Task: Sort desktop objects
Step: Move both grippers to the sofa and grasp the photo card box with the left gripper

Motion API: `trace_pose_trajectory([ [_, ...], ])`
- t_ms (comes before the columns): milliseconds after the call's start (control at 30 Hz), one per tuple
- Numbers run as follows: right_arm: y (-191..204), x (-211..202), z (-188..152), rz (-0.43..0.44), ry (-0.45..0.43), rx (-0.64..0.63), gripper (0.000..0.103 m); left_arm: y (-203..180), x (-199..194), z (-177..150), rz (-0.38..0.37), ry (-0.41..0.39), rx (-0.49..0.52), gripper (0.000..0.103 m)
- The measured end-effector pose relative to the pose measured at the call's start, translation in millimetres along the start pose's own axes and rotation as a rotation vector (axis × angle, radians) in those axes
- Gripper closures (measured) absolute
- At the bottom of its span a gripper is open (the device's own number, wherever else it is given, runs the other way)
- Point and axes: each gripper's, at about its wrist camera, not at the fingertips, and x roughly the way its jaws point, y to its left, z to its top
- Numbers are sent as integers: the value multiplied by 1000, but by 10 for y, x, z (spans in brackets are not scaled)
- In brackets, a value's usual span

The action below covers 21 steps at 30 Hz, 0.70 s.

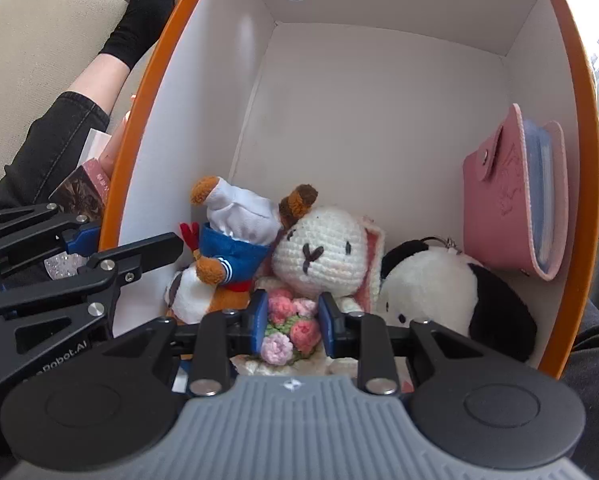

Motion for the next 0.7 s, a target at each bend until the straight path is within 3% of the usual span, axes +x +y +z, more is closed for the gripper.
trace_pose_trajectory([
  [133,80,23,-138,-12,-7,-16,74,-27,-36,-126,3,-2,9,81],
  [367,99,-105,-230,-34,-85,-1,71,17,-266,-226,-28,-74,10,80],
  [500,155,-361,-318,-45,-168,-30,71,167,-549,-339,-91,-113,-10,74],
  [700,469,-745,-370,4,-358,-172,71,523,-936,-491,59,-168,-2,74],
])
